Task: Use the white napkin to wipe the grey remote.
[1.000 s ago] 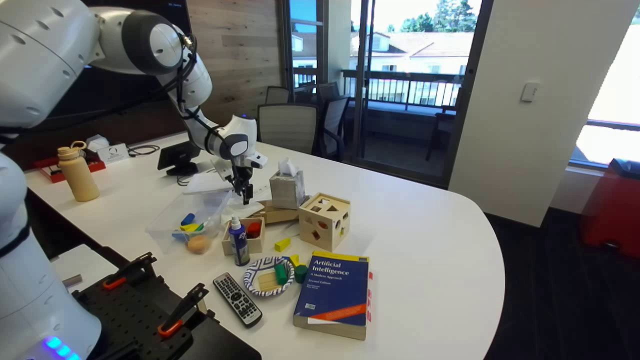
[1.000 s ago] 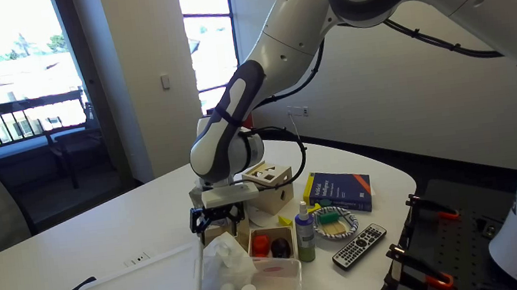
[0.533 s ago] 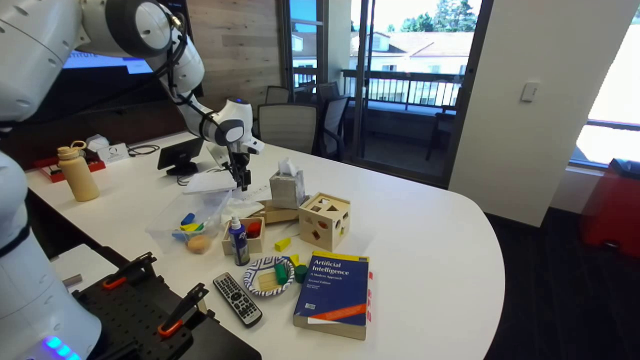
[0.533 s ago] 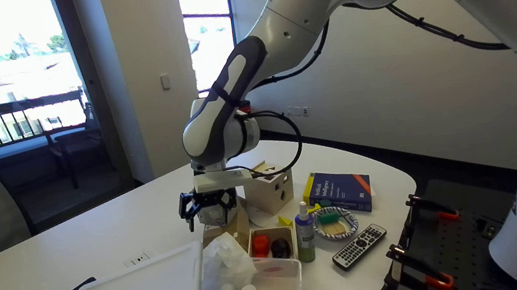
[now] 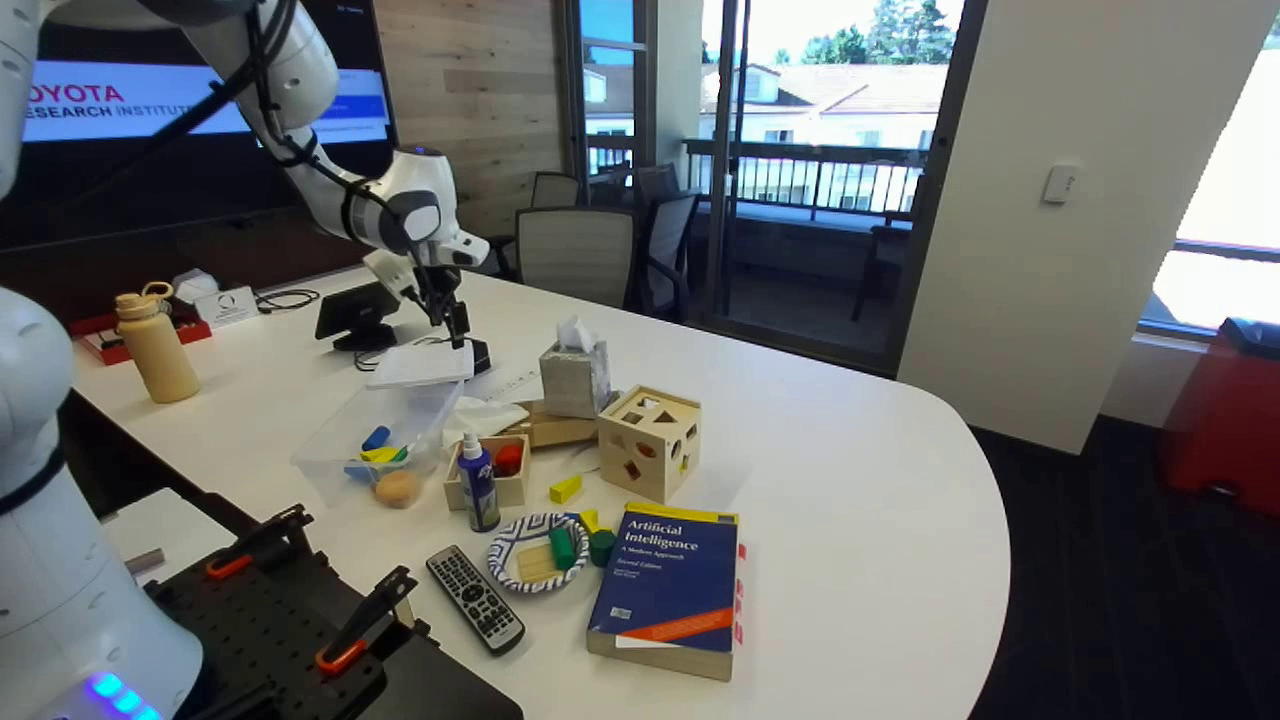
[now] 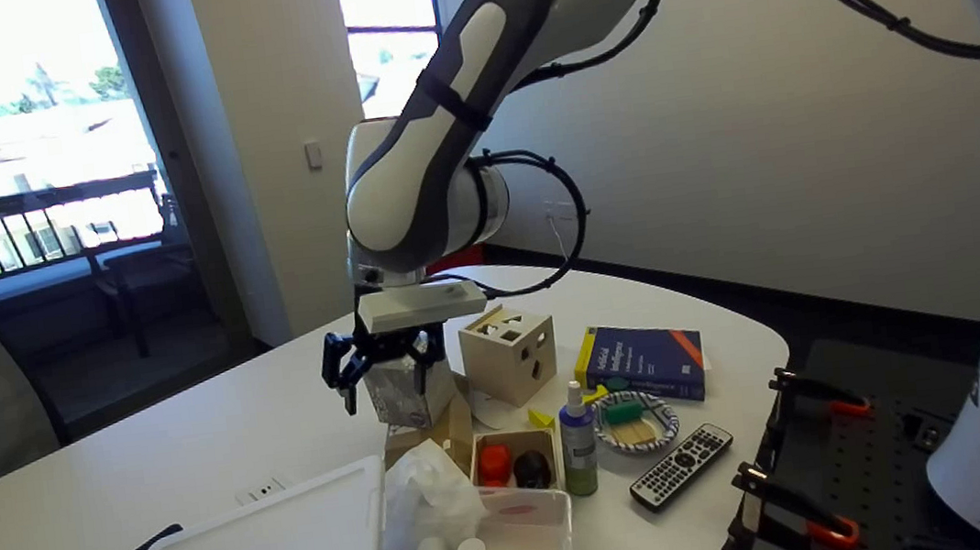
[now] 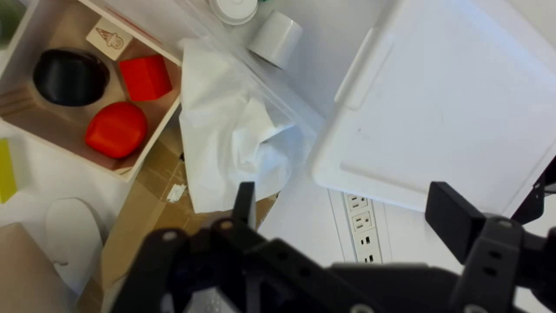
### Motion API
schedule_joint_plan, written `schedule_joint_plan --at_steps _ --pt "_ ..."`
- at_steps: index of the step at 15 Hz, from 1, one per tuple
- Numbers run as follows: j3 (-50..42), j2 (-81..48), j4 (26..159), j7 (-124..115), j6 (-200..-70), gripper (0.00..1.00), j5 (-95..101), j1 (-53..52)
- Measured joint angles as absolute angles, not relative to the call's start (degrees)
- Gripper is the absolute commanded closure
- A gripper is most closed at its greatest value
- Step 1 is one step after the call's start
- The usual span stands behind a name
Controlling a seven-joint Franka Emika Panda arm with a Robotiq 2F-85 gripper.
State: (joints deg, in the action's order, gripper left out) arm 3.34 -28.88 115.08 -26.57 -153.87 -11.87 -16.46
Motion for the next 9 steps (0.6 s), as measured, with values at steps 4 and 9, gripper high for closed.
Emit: schedule_joint_plan --at_steps 4,9 --pt "-2.2 -21.3 123.1 -34.3 -156.9 0.0 -5.5 -20.2" --pt "-4.7 -15.3 129.3 -41.5 -156.9 0.0 2.5 -20.4"
